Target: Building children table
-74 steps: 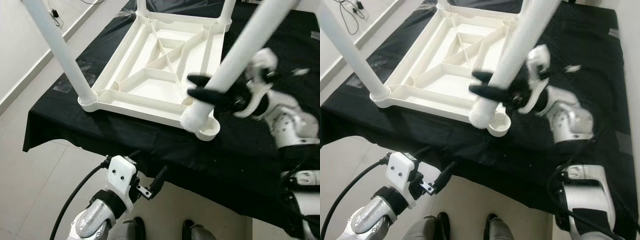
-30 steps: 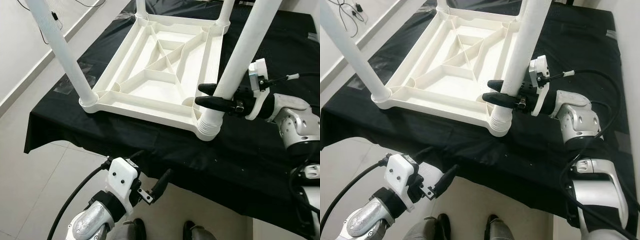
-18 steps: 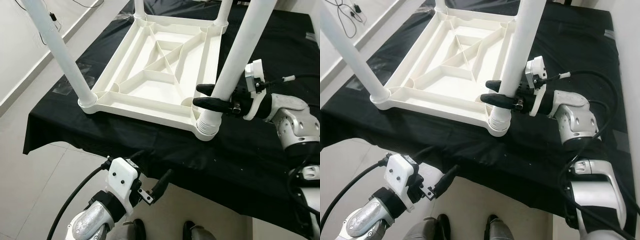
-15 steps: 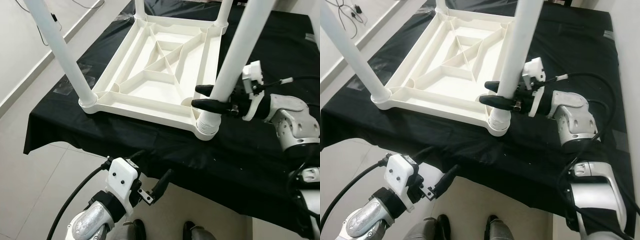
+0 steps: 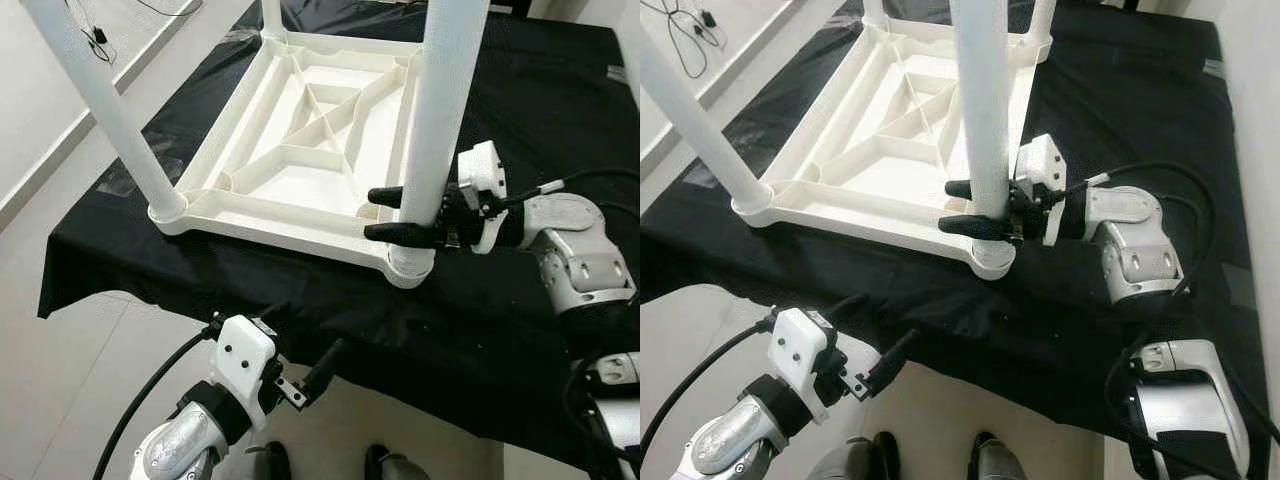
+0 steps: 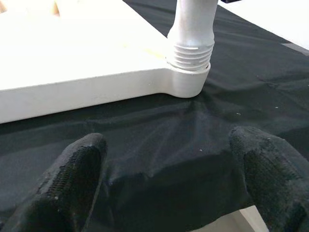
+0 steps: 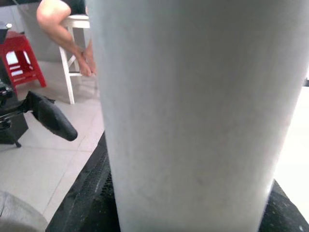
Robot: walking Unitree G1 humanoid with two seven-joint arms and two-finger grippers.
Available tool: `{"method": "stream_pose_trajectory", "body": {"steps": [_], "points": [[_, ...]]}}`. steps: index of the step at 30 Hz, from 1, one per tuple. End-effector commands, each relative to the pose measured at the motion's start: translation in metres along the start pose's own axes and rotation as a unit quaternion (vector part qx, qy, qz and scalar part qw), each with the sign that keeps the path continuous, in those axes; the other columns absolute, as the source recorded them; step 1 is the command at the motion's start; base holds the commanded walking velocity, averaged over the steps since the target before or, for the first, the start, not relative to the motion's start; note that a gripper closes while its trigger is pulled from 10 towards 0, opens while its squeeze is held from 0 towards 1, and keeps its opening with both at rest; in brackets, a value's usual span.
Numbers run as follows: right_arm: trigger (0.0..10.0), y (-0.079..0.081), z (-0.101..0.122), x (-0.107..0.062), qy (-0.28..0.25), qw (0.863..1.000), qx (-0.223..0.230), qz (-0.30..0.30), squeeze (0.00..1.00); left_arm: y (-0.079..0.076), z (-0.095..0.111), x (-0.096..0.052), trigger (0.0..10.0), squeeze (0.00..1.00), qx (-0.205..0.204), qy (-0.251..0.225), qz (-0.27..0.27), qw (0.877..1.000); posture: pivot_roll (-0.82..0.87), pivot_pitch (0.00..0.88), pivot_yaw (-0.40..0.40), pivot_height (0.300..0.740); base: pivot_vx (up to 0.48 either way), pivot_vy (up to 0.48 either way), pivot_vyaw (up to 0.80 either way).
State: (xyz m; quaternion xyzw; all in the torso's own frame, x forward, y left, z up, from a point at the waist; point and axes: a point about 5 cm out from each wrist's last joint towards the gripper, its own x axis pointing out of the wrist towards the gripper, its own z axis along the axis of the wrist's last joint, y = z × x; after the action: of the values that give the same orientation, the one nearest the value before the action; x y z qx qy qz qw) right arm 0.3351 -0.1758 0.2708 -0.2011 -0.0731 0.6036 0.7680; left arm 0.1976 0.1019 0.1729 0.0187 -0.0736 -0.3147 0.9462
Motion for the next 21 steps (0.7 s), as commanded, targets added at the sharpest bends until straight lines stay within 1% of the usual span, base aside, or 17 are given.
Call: {"method": "stream_pose_trajectory", "body": {"steps": [1,6,9,10,12,13,14,16,17,18,19,21], "points": [[10.0,0.018,-0.038,0.004,0.063,0.995,0.068,0.036,0.0,-0.002,-0.002,-0.003,10.0,0.0,0.001,0.006,-0.008,1.0,0.07,0.315,0.022,0.74,0.0,0.0,0.0],[10.0,0.017,-0.036,0.004,0.063,0.995,0.073,0.038,0.0,-0.002,-0.002,-0.003,10.0,0.0,0.001,0.005,-0.007,1.0,0.07,0.315,0.02,0.74,0.0,0.0,0.0],[10.0,0.013,-0.034,0.007,0.052,0.995,0.084,0.023,0.0,-0.002,-0.002,-0.003,10.0,0.0,0.001,0.005,-0.007,1.0,0.07,0.315,0.019,0.74,0.0,0.0,0.0],[10.0,0.01,-0.032,0.007,0.046,0.995,0.092,0.002,0.0,-0.002,-0.002,-0.003,10.0,0.0,0.001,0.005,-0.006,1.0,0.07,0.316,0.02,0.74,0.0,0.0,0.0],[10.0,0.007,-0.032,0.007,0.045,0.994,0.098,-0.015,0.0,-0.002,-0.002,-0.003,10.0,0.0,0.001,0.005,-0.005,1.0,0.07,0.316,0.018,0.74,0.0,0.0,0.0],[10.0,0.004,-0.034,0.005,0.049,0.992,0.107,-0.04,0.0,-0.002,-0.002,-0.003,10.0,0.0,0.001,0.005,-0.005,1.0,0.06,0.317,0.017,0.74,0.0,0.0,0.0],[10.0,0.004,-0.034,0.005,0.049,0.992,0.107,-0.04,0.0,-0.002,-0.002,-0.003,10.0,0.0,0.001,0.005,-0.005,1.0,0.06,0.317,0.017,0.74,0.0,0.0,0.0],[10.0,0.001,-0.038,0.002,0.057,0.987,0.125,-0.081,0.0,-0.002,-0.002,-0.003,10.0,0.0,0.0,0.006,-0.006,1.0,0.06,0.314,0.014,0.74,0.0,0.0,0.0],[10.0,0.002,-0.043,-0.001,0.068,0.982,0.136,-0.111,0.0,-0.002,-0.003,-0.003,10.0,0.0,0.0,0.006,-0.006,1.0,0.06,0.312,0.01,0.74,0.0,0.0,0.0],[10.0,0.002,-0.043,-0.001,0.068,0.982,0.136,-0.111,0.0,-0.002,-0.003,-0.003,10.0,0.0,0.0,0.006,-0.006,1.0,0.06,0.312,0.01,0.74,0.0,0.0,0.0],[10.0,0.004,-0.047,-0.003,0.077,0.977,0.146,-0.132,0.0,-0.002,-0.003,-0.004,10.0,0.0,0.0,0.006,-0.006,1.0,0.05,0.311,0.009,0.74,0.0,0.0,0.0],[10.0,0.004,-0.047,-0.003,0.077,0.977,0.146,-0.132,0.0,-0.002,-0.003,-0.004,10.0,0.0,0.0,0.006,-0.006,1.0,0.05,0.311,0.009,0.74,0.0,0.0,0.0]]}}
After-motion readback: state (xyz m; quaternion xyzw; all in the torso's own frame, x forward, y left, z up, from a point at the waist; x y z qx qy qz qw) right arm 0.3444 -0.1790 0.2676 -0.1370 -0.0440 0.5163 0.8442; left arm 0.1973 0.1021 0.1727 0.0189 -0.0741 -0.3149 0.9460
